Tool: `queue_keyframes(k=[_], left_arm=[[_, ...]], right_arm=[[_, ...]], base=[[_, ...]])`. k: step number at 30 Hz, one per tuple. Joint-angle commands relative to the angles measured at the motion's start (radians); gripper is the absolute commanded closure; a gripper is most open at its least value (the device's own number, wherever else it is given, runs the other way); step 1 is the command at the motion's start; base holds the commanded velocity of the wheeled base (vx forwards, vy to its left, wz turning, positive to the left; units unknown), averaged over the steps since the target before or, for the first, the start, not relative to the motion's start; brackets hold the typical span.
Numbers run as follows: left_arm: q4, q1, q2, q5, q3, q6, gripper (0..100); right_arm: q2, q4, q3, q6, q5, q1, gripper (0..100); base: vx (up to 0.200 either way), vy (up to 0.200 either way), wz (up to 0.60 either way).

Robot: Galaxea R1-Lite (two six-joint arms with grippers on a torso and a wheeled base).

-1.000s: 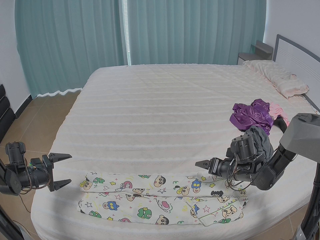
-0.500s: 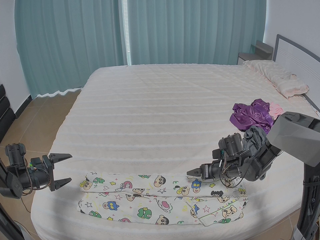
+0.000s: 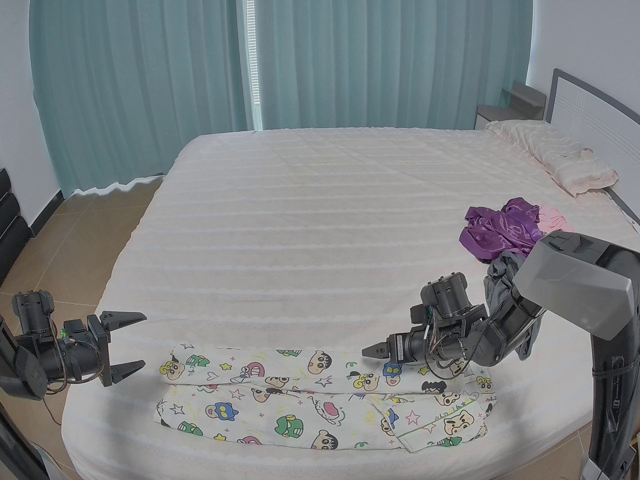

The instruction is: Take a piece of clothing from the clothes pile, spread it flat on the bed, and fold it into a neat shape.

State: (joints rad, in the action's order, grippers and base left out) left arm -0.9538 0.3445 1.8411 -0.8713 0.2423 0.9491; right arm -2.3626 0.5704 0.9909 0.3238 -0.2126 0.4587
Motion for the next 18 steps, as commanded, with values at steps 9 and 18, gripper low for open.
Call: queue_keyframes(k=[9,18], left_arm=[[-0.002,0.001,0.010,0.000,0.000,0.000,0],[-0.002,0.002,0.010,0.002,0.000,0.000,0]], right_arm=[[-0.006,0.002,0.003,-0.005,0.032,0.003,100],[0.028,0.012,-0.023,-0.002,0.051,0.020,100]], base=[[0.000,0.000,0.00],[0.000,0.000,0.00]])
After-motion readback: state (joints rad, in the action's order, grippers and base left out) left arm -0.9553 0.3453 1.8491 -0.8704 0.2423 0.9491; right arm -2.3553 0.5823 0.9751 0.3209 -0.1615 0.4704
